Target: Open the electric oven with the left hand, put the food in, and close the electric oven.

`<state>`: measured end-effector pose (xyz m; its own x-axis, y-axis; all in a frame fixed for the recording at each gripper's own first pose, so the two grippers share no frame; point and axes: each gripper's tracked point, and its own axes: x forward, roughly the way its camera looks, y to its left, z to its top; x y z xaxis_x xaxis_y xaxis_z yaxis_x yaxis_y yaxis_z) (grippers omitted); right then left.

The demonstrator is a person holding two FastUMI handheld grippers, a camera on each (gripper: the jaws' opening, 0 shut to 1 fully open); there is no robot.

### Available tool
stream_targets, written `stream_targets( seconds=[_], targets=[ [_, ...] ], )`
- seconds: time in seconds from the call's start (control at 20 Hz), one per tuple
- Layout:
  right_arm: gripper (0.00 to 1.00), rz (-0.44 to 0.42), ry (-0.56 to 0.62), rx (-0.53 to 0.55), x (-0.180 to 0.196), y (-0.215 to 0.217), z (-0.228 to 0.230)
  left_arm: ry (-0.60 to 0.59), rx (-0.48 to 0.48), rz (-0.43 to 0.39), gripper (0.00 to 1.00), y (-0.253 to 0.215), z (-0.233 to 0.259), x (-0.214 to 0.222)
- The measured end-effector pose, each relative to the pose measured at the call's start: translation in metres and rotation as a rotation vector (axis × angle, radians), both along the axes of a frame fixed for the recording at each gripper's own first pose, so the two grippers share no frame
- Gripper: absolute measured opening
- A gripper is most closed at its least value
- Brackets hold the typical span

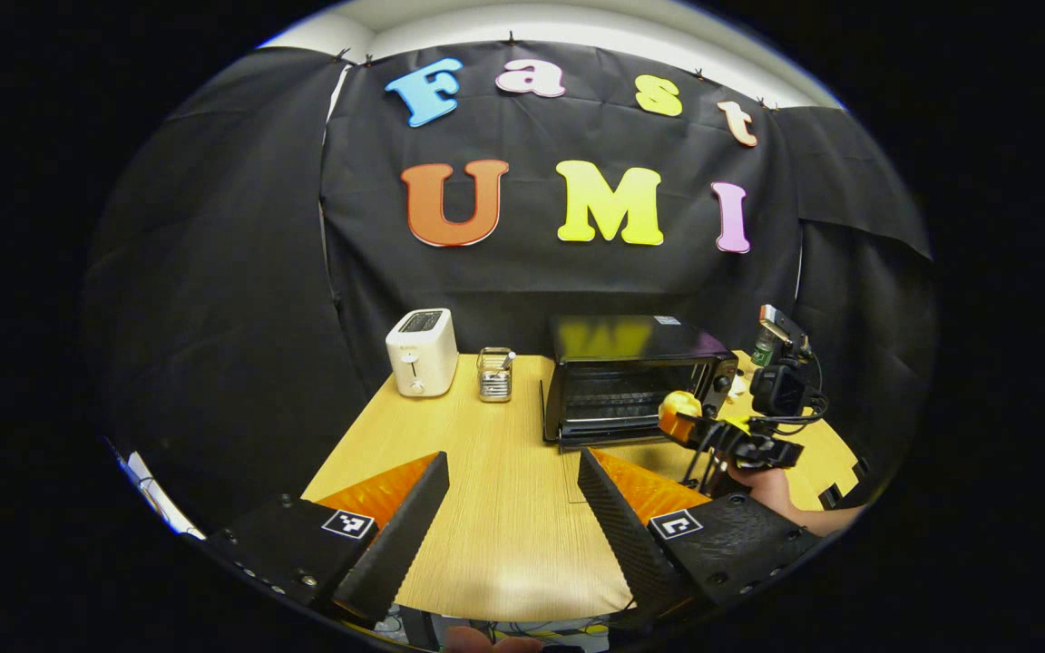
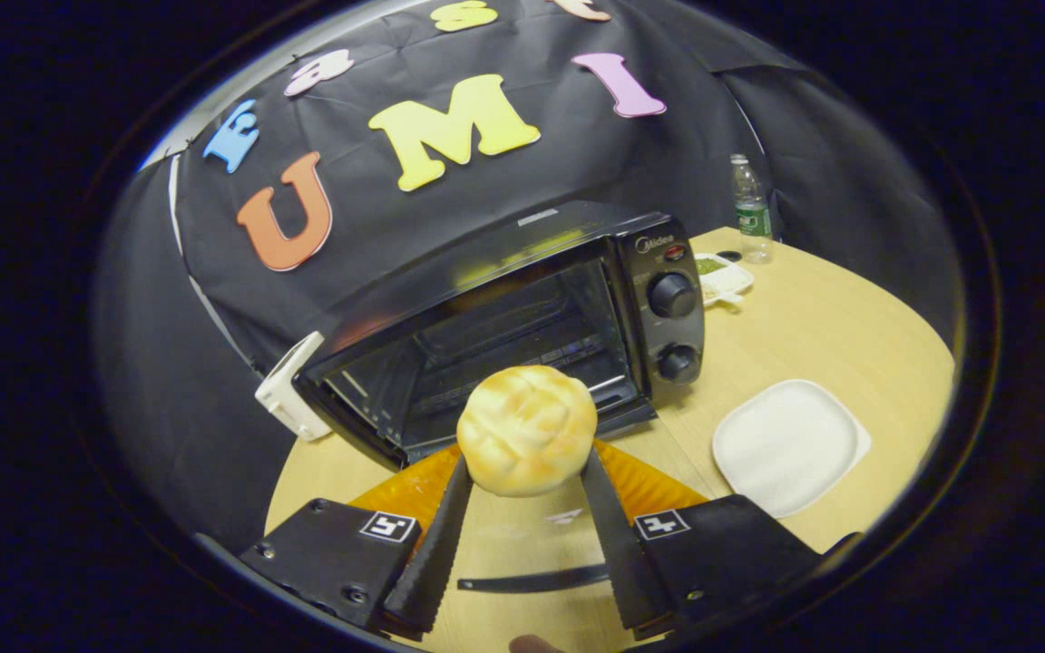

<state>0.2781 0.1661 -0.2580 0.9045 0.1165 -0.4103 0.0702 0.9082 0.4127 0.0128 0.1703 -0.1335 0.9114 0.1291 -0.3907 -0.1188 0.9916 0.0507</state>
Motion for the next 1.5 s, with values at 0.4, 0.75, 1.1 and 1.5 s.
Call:
stream_targets(
  seconds=[0.4, 0.75, 1.1, 1.5],
  targets=[
    [0.72, -0.088, -0.015, -0.013, 0.078, 0.005, -0.012, 0.046, 0.015, 0.086, 0.95, 0.041, -0.013, -0.022],
    [0.74, -0.084, -0.013, -0.104, 0.107, 0.005, -0.027, 0.068, 0.029, 0.117, 0.95, 0.052, -0.019, -0.032],
    [0.89, -0.069, -0.019, -0.105, 0.114, 0.016, -0.031, 0.071, 0.032, 0.099, 0.95, 0.042, -0.016, -0.038],
    [0.94, 0.023, -0.014, -0.033, 0.063, 0.031, -0.005, 0.039, -0.016, 0.088, 0.95, 0.018, -0.012, -0.035]
  ],
)
